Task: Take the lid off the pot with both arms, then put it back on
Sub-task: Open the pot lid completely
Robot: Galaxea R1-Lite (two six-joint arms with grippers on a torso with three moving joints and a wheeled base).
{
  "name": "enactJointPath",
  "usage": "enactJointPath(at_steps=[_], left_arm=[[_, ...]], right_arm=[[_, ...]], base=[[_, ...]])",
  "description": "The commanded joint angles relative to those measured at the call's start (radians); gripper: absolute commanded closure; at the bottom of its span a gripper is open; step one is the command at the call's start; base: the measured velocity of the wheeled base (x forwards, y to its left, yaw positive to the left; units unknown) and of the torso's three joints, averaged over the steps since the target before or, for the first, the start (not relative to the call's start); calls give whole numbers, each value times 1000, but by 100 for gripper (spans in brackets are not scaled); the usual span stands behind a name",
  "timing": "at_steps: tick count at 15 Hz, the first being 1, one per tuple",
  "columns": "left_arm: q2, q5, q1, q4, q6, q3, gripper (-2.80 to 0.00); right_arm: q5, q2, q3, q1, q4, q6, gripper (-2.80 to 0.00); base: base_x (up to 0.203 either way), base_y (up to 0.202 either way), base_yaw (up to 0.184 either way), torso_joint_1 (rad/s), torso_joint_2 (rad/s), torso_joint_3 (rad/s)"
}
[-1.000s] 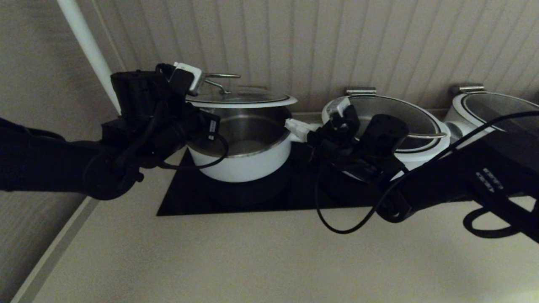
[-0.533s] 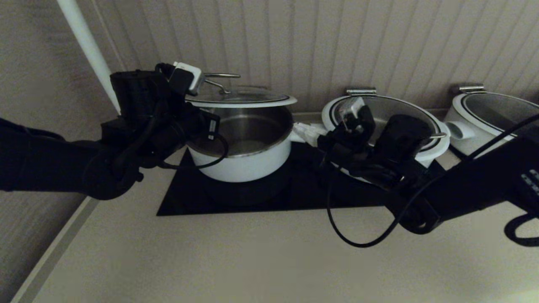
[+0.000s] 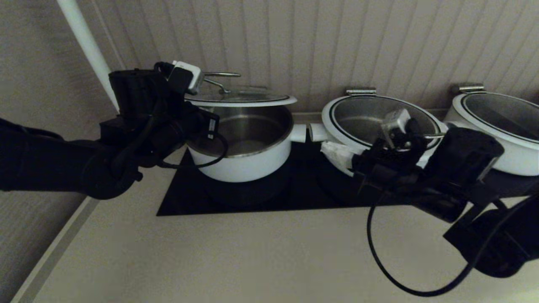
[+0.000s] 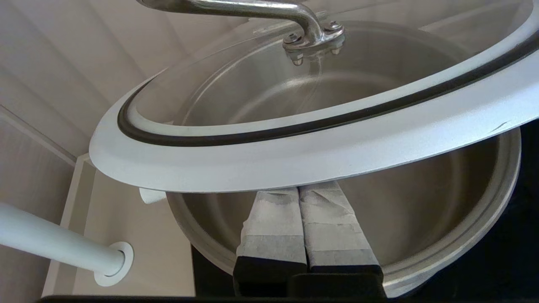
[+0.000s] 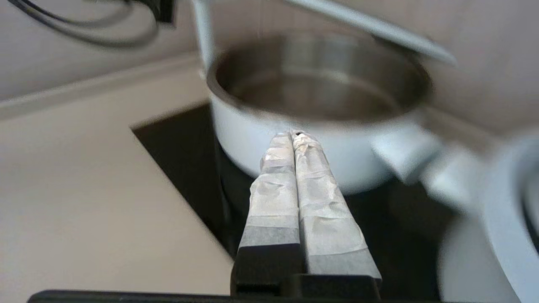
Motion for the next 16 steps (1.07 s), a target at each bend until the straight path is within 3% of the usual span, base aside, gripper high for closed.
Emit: enactJointPath(at_steps=[1,3,5,14,16], left_arm=[[-4,1,0,-5,1,-5,0],[-5,1,0,-5,1,-3,0],[-4,9,0,-5,1,-5,0],[13,15,0,-6,-7,-11,0],[13,15,0,-6,-7,-11,0]], right_arm=[[-97,-103,108,-43,3,-2,0],[-231,-152,165,-84,43,-3,0],[-305,-186,230,-123,64,-3,0],[-320,-462,646,-343,116,-16,0],[-385,-514,663,-391,176,-34,0]], base=[[0,0,0,0,0,0],[0,0,0,0,0,0],[0,0,0,0,0,0],[0,0,0,0,0,0],[0,0,0,0,0,0]])
